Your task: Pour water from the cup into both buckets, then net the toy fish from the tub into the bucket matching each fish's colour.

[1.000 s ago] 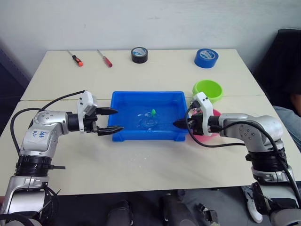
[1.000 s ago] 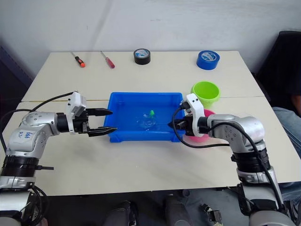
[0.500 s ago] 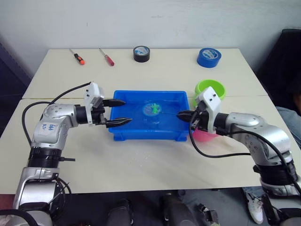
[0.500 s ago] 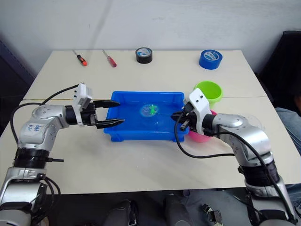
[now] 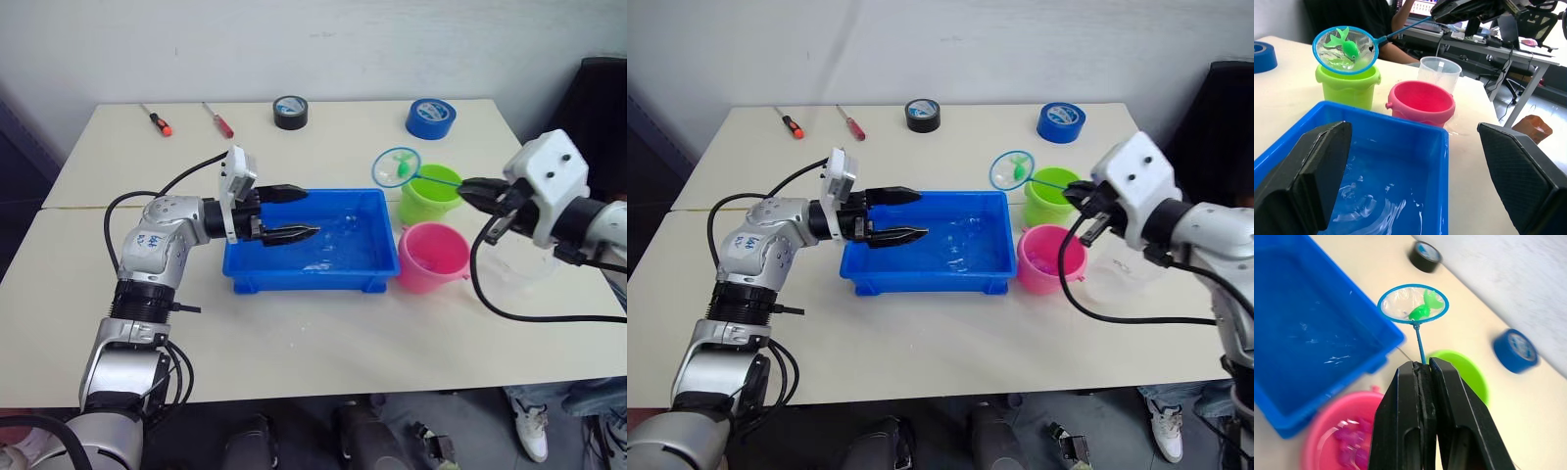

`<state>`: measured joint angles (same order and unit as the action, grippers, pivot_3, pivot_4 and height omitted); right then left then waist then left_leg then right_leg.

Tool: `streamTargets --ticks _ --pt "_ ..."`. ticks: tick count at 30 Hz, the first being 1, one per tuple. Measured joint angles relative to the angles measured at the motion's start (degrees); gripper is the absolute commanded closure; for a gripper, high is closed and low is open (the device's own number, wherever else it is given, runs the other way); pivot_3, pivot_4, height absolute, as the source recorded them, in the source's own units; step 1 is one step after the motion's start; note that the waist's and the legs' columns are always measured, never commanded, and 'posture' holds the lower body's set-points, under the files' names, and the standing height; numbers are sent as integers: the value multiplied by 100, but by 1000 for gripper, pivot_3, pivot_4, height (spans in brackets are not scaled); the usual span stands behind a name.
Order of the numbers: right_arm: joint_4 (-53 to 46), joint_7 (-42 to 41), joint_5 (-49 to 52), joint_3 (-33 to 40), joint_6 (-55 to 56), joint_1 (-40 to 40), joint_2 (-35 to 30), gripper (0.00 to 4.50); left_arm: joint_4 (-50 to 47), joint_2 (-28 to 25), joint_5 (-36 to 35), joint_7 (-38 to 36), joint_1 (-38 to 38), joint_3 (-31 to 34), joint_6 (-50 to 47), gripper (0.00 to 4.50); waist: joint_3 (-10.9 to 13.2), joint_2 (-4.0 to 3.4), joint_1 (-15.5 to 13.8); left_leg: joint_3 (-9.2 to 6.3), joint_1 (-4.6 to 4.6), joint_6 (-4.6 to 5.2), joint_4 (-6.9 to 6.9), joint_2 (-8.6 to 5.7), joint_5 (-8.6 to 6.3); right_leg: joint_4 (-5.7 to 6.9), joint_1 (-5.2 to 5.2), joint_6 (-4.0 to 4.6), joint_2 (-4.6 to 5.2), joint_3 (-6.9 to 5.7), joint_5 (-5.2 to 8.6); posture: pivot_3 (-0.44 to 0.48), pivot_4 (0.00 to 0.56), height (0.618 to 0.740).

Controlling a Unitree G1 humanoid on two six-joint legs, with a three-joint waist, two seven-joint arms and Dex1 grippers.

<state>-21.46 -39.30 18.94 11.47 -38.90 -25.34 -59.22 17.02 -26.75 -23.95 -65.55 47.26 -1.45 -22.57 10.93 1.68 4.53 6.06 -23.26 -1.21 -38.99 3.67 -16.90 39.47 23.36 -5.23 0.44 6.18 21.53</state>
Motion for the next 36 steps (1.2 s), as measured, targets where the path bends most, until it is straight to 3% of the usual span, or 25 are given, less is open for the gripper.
streamTargets --ticks 6,11,14,17,19,21,25,27,31,36 --pt "1090 -76 -1485 -685 2008 47 -540 4500 134 83 94 -34 2 -79 82 19 0 0 17 10 5 1 1 1 1 2 3 0 -3 10 0 0 150 740" --pt "2257 228 -3356 -1754 4451 -264 -896 4500 106 86 98 -22 0 -81 78 19 0 0 23 20 6 1 0 0 1 7 10 0 -2 17 0 0 150 740" --pt "2835 820 -4830 -2356 5780 -802 -1191 4500 28 80 97 3 -12 -76 56 19 1 -4 32 27 7 0 2 1 1 14 18 0 0 23 0 0 150 740" --pt "3315 1237 -5568 -2502 6400 -1189 -1243 4500 -76 70 96 45 -23 -73 35 19 1 -4 30 28 11 -2 1 2 2 19 17 0 0 22 0 0 150 740" --pt "3444 1272 -5549 -2466 6535 -1255 -1187 4500 -83 42 96 50 -34 -73 7 19 1 -4 31 27 12 -3 -1 4 3 21 15 0 -1 21 0 0 150 740" --pt "3580 1168 -5245 -2378 6525 -1241 -1052 4500 -103 8 94 50 -52 -73 -25 19 1 -4 34 28 13 -3 -4 3 3 26 14 0 -1 21 0 0 150 740" --pt "3198 227 -3109 -1323 5216 -825 -426 4500 -380 -345 14 -185 -201 -75 -248 19 1 -4 39 23 15 -7 -4 8 6 35 11 0 -4 17 0 0 150 740" --pt "2355 -440 -1568 -614 3835 -513 -215 4500 -765 -780 -244 -552 -389 -58 -590 19 1 -4 32 14 16 -10 -3 10 7 40 9 0 -4 11 0 0 150 740" --pt "850 -993 586 328 1844 157 -94 4500 -1235 -1816 -345 -1293 -917 -34 -735 19 0 -6 34 -7 23 -15 0 15 10 34 -7 7 -4 -6 4 0 150 740" --pt "-498 -1345 2329 583 632 1116 323 4500 -1470 -2517 -140 -1585 -1712 -4 -480 19 0 -6 4 -46 58 5 0 5 -1 -15 -93 9 6 -37 5 0 150 740"
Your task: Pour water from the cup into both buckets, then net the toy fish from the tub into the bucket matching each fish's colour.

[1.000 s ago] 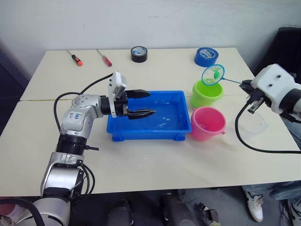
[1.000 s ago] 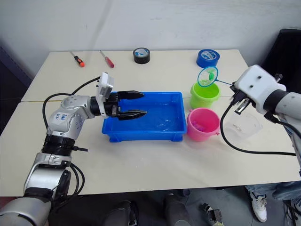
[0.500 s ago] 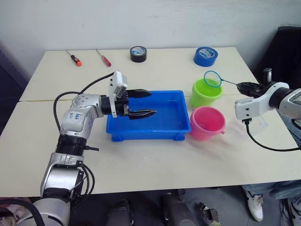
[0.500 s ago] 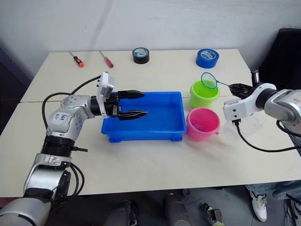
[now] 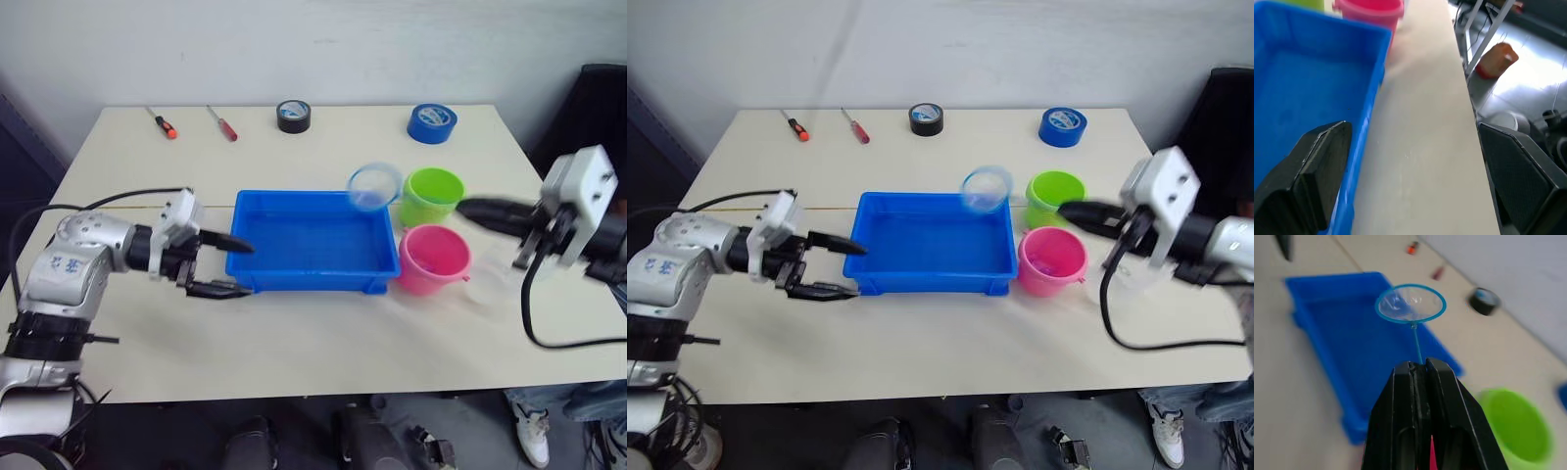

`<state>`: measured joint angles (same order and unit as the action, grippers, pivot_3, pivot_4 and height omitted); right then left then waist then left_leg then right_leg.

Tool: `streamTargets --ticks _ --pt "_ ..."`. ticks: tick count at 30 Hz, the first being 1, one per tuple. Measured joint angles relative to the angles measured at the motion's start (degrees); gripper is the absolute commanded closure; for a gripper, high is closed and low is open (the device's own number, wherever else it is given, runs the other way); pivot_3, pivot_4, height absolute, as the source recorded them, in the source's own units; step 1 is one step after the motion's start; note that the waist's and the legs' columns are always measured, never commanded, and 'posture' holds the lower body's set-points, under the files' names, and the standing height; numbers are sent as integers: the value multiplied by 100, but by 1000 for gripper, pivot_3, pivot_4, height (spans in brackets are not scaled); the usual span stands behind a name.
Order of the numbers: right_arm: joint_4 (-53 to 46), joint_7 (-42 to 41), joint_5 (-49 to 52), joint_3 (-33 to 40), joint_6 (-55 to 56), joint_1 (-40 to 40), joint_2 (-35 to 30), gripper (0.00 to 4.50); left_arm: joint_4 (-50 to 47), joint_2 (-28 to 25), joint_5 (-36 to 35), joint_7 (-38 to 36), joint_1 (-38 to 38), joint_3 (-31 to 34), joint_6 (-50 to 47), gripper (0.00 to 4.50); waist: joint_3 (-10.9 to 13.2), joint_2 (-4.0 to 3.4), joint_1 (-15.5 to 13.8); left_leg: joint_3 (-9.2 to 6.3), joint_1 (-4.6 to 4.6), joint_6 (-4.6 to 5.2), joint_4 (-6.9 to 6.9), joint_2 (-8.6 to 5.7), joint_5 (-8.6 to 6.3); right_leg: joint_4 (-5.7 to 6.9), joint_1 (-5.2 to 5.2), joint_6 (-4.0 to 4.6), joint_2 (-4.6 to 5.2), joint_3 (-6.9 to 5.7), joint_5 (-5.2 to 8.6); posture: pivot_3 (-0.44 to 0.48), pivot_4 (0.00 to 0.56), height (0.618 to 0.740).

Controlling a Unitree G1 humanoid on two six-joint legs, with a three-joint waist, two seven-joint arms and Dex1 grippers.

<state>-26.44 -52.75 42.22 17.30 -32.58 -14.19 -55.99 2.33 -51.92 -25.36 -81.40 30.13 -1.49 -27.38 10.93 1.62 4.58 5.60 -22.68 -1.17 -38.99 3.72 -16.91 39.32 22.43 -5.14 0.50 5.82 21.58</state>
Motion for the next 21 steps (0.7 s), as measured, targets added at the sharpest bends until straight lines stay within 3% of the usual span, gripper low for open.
streamTargets --ticks 5,10,12,13,17,20,21 --pt "-878 -331 309 -472 -156 742 97 4500 -354 -456 15 -90 -780 81 28 19 0 2 -36 -16 -11 20 2 -4 -12 -20 -2 0 5 -13 0 0 150 740" --pt "-610 -327 -1474 -2048 1028 1084 526 4500 -509 -558 202 165 -1524 270 423 19 -6 12 -25 -16 -14 42 1 -4 -24 -22 4 0 4 -14 0 0 150 740" --pt "-271 -317 -1964 -2396 1357 1081 656 3623 -623 -551 211 272 -1651 292 453 0 -6 12 -22 -14 -14 43 1 -5 -25 -22 4 0 4 -13 0 0 150 740" --pt "-138 -314 -2118 -2477 1448 1082 698 3405 -646 -547 210 309 -1683 296 466 0 -6 12 -23 -14 -14 43 1 -5 -25 -21 4 0 4 -13 0 0 150 740" --pt "278 -285 -2800 -2712 1873 1082 692 1588 -629 -434 183 460 -1655 327 439 0 -6 12 -33 -16 -14 42 0 -5 -25 -20 4 0 4 -16 0 0 150 740" --pt "230 -219 -2902 -2453 1850 1281 644 241 -565 -203 25 552 -1252 324 249 0 -6 12 -85 -16 -14 42 -2 -6 -25 -19 3 0 3 -17 0 0 150 740" --pt "112 -182 -2802 -2215 1703 1434 604 47 -529 -142 -64 565 -1102 344 157 0 -6 11 -120 -15 -15 41 -2 -8 -24 -16 4 -1 3 -16 0 0 150 740"
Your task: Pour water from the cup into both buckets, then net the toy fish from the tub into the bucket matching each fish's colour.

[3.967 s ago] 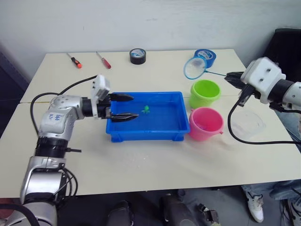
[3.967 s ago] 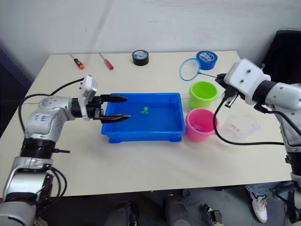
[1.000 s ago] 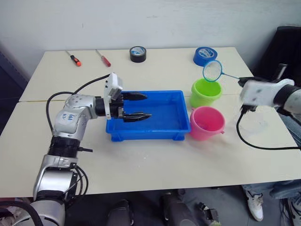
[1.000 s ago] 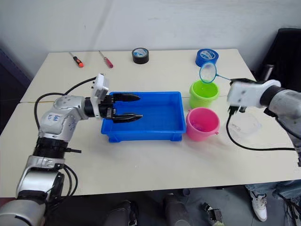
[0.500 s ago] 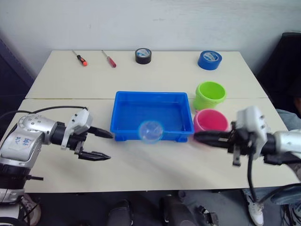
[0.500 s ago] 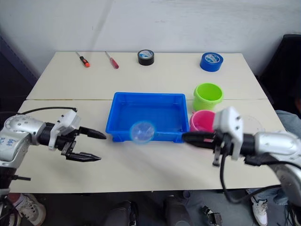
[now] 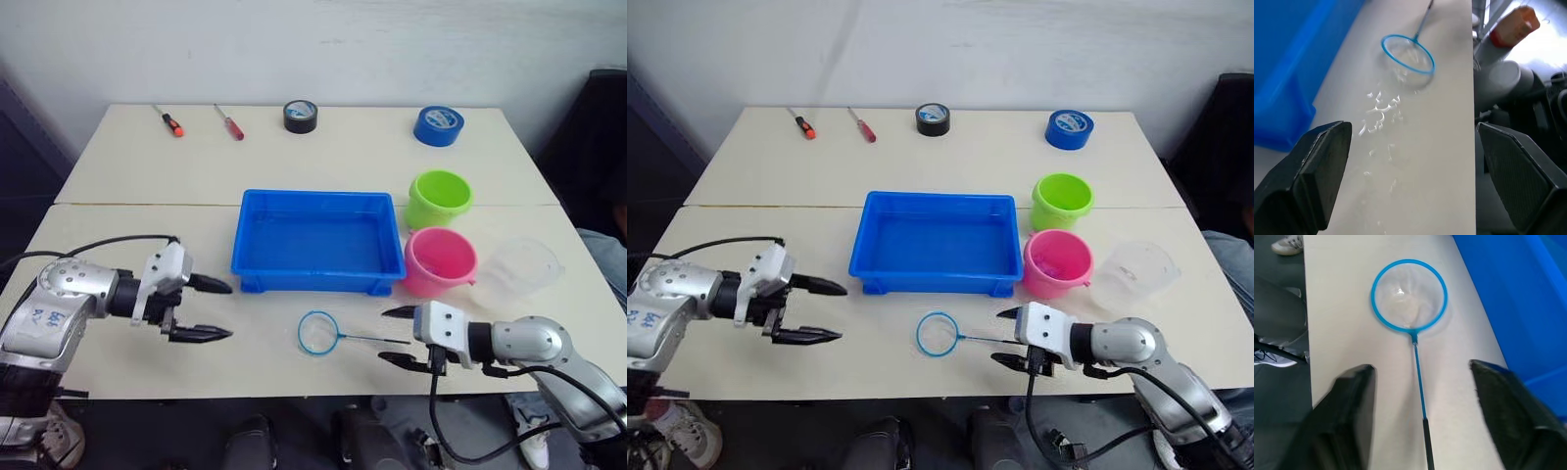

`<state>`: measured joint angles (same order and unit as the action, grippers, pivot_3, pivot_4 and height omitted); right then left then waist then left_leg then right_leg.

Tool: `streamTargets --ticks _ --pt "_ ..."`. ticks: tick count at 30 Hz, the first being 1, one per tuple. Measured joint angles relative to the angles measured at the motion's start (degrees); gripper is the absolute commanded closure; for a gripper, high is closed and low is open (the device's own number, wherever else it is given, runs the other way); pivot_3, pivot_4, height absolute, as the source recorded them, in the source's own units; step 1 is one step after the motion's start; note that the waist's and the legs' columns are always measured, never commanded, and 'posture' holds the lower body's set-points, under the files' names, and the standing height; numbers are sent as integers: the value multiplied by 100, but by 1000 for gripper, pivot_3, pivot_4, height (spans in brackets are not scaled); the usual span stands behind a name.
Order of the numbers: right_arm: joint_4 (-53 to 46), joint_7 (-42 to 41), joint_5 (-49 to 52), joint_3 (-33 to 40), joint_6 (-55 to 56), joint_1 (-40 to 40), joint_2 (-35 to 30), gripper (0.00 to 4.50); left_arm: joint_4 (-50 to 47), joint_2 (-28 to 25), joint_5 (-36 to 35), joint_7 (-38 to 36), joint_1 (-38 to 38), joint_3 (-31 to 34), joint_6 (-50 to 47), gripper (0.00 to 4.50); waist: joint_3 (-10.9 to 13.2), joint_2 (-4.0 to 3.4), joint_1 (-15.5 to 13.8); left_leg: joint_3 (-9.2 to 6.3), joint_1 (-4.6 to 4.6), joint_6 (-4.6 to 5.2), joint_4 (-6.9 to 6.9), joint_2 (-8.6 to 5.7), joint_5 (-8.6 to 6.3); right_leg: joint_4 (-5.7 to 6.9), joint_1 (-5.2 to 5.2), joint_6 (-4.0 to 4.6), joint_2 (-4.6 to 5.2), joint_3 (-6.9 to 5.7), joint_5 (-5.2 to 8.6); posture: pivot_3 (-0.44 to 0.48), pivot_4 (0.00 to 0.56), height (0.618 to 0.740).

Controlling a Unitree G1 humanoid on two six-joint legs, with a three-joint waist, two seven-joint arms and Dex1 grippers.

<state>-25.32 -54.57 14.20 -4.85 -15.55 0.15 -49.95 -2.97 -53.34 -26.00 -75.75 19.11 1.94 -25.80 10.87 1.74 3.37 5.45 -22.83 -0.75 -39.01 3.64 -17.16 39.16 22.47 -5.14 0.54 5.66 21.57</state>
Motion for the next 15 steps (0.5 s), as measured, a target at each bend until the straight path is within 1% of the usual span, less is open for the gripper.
streamTargets --ticks 3,4,6,7,8,9,12,13,15 --pt "-717 51 728 1455 -743 715 -179 47 195 131 -249 60 395 143 -367 0 -1 1 -44 -4 1 -12 2 2 2 -2 -4 0 -2 -4 0 0 150 740" --pt "-850 53 855 1698 -864 822 -183 47 206 141 -294 66 423 166 -409 0 -1 1 -48 -5 2 -15 3 2 3 -3 -6 0 -3 -5 0 0 150 740" --pt "-1234 96 1427 2846 -1417 1411 -50 47 376 299 -356 114 653 174 -509 0 -1 0 -83 -8 4 -16 2 2 4 -4 -11 0 -4 -7 0 0 150 740" --pt "-1324 134 1721 3732 -1734 1731 85 47 517 361 -366 154 759 188 -547 0 -3 4 -104 -7 4 -16 3 2 3 -10 -14 -1 -6 -6 0 0 150 740" --pt "-1343 161 1850 4237 -1889 1928 185 47 612 424 -370 181 824 199 -544 0 -3 4 -121 -6 5 -15 3 0 3 -13 -16 -1 -6 -6 0 0 150 740" --pt "-1334 199 1967 4890 -2064 2151 304 47 725 469 -368 195 877 199 -539 0 -3 4 -135 -3 9 -14 4 0 1 -16 -18 -1 -7 -3 0 0 150 740" --pt "-1286 189 2096 5930 -2217 2684 532 47 1058 538 -300 181 992 171 -433 0 -5 7 -127 5 39 -7 19 1 -5 -29 -42 -1 -12 3 0 0 150 740" --pt "-1286 123 2112 6146 -2214 2938 633 47 1161 541 -272 167 1027 159 -368 0 -4 8 -126 4 65 -7 39 2 -6 -49 -69 0 -14 3 0 0 150 740" --pt "-1282 77 2170 6315 -2217 3135 738 47 1345 543 -230 140 1159 152 -310 0 -5 9 -107 7 89 -8 71 -2 -6 -71 -95 0 -11 4 -1 0 150 740"
